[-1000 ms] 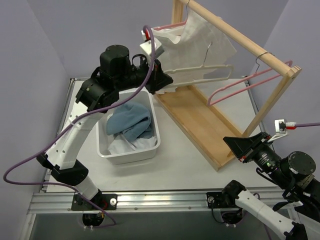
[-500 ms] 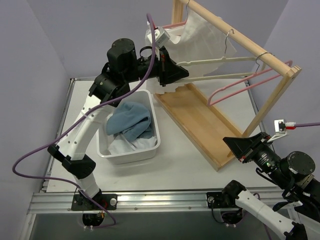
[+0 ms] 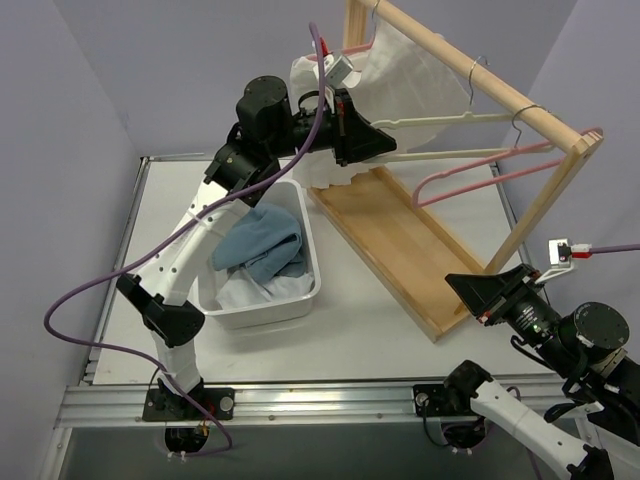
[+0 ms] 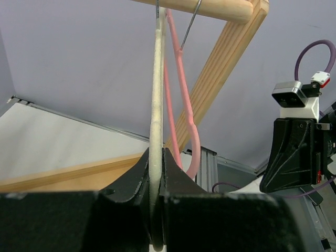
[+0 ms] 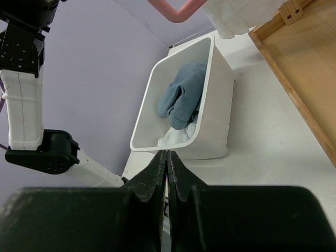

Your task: Remove the skirt from the hanger

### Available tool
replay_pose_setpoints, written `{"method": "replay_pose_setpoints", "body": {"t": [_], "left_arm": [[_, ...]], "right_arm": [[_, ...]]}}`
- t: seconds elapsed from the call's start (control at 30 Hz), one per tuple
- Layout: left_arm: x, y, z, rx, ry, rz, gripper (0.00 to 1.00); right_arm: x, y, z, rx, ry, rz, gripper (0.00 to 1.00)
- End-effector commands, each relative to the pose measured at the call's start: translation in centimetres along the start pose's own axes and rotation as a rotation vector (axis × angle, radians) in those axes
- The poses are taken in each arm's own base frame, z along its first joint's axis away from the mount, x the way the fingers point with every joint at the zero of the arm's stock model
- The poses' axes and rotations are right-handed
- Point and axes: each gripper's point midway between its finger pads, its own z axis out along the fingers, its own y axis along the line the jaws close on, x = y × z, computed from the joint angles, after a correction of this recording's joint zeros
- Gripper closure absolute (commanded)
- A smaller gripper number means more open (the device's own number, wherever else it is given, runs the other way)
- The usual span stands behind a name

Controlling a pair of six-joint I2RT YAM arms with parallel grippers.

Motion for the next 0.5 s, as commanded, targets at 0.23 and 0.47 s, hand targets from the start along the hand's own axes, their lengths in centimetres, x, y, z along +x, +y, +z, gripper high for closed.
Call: {"method": "replay_pose_setpoints", "body": {"t": [0.23, 0.47], "left_arm": [[-0.2, 0.2, 1.3, 0.05, 0.004, 0.028, 0.98], [0.8, 1.4, 0.5, -0.036, 0.034, 0.03, 0.4]], "right_arm": [[-0.4, 1.6, 1.8, -0.029, 0.023, 0.0, 1.0], [0.0, 0.8, 2.6, -0.006, 0.019, 0.012, 1.0]]}}
